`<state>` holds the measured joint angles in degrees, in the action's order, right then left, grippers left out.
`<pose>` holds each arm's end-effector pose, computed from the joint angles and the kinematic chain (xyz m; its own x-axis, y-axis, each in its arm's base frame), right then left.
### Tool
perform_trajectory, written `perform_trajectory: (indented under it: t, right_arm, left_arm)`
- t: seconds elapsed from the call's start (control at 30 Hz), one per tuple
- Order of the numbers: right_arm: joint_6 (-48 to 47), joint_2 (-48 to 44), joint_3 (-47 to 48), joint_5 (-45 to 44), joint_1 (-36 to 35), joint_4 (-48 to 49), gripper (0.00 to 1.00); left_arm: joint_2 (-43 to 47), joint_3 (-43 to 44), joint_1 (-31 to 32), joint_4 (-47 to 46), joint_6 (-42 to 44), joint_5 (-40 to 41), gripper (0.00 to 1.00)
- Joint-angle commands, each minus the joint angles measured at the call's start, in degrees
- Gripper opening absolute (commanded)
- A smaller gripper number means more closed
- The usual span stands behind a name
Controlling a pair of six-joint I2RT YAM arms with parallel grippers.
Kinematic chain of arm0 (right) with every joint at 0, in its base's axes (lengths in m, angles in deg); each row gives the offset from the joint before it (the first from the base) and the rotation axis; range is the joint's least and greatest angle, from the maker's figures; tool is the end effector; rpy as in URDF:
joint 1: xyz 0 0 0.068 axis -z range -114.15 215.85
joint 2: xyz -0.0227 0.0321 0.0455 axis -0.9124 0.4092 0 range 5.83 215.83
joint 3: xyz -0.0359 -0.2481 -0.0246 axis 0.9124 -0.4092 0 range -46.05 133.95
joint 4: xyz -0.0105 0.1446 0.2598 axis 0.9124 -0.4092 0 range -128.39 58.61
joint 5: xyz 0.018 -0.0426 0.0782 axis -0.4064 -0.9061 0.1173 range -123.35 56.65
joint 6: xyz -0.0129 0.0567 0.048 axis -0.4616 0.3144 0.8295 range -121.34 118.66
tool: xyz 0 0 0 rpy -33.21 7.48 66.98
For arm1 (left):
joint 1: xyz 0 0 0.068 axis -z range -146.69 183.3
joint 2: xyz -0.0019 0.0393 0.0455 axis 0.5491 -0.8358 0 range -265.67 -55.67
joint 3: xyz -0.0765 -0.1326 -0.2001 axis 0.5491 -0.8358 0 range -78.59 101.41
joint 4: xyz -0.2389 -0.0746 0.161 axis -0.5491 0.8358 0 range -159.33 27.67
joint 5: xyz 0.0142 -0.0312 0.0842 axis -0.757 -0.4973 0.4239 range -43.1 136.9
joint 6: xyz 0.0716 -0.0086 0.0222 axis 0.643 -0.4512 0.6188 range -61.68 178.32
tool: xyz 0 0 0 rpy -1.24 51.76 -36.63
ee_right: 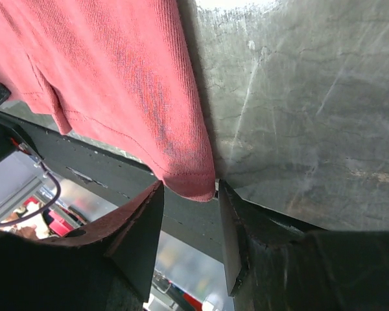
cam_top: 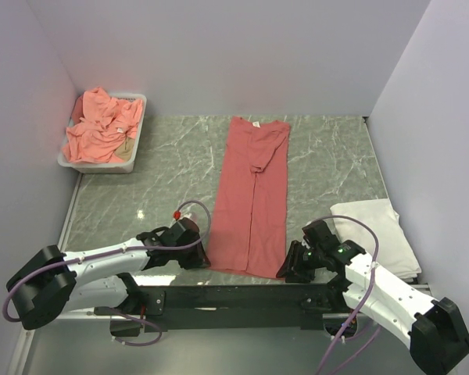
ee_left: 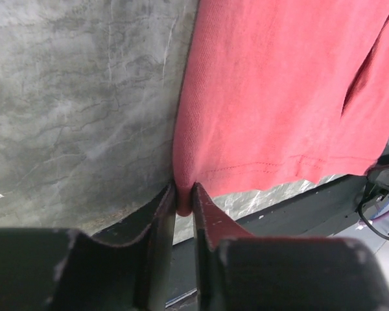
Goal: Fold and stack the t-shirts
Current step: Fold the tshirt
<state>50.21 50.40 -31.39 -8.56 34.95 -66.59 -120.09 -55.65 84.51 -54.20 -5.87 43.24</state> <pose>0.1392 0.1143 0.0748 -0.9677 0.2496 0.0364 0.2258 0.7929 0.5660 0.1491 -0.1919 0.0746 -0.9478 -0.2547 -0.1916 -0.1227 0.8463 -0.5184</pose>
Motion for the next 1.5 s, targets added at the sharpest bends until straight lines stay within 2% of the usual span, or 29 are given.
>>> perform_trajectory:
  t: [0.0, 0.23, 0.33, 0.37, 0.53, 0.7, 0.87, 0.97, 1.1, 1.27, 1.47]
  right_arm:
    - [-0.22, 0.69, -1.21, -3.43, -0.57, -2.07, 0.47]
    - [-0.31, 1.92, 0.28, -6.33, -0.48, -0.84, 0.45]
    - [-0.75, 1.74, 0.55, -6.87, -0.48, -0.83, 0.33]
    - [-0.84, 1.57, 0.55, -6.87, -0.57, -0.83, 0.26]
    - [-2.24, 0.6, 1.69, -6.69, -0.57, -2.94, 0.22]
    - [-5.05, -2.82, 5.8, -7.65, -0.57, -10.74, 0.01]
    - [-7.42, -4.41, 14.25, -12.92, -0.57, -14.9, 0.0]
    - [-9.18, 0.41, 17.68, -11.71, -0.57, -12.01, 0.0]
    - [-8.14, 5.77, 20.31, -10.82, -0.75, -2.89, 0.0]
    - [-8.22, 12.28, 25.85, -17.14, -0.74, 2.32, 0.0]
    - [-8.48, 22.12, 31.39, -25.75, -0.66, 8.39, 0.0]
  left_arm:
    - [-0.79, -1.4, 0.39, -0.11, 0.02, -0.64, 0.22]
    - [0.08, -1.85, 1.62, 0.24, -0.77, -0.65, 0.07]
    - [0.61, -1.84, 2.94, 0.68, -1.82, -0.3, 0.01]
    - [0.79, -1.93, 3.98, 0.6, -2.52, -0.29, 0.01]
    - [1.75, -1.41, 7.24, 1.65, -5.07, 0.93, 0.01]
    - [3.86, 0.87, 9.8, 4.37, -7.01, 2.25, 0.01]
    - [2.73, 7.28, 9.01, 7.1, -3.33, 3.49, 0.01]
    - [-0.7, 12.03, 6.12, 7.28, 0.18, 4.81, 0.01]
    - [-5.17, 16.77, 2.33, 4.29, 3.44, 3.05, 0.01]
    - [-10.71, 22.05, -2.93, 1.39, 6.35, 2.43, 0.01]
    - [-17.66, 26.71, -6.9, -3.7, 5.83, 2.86, 0.01]
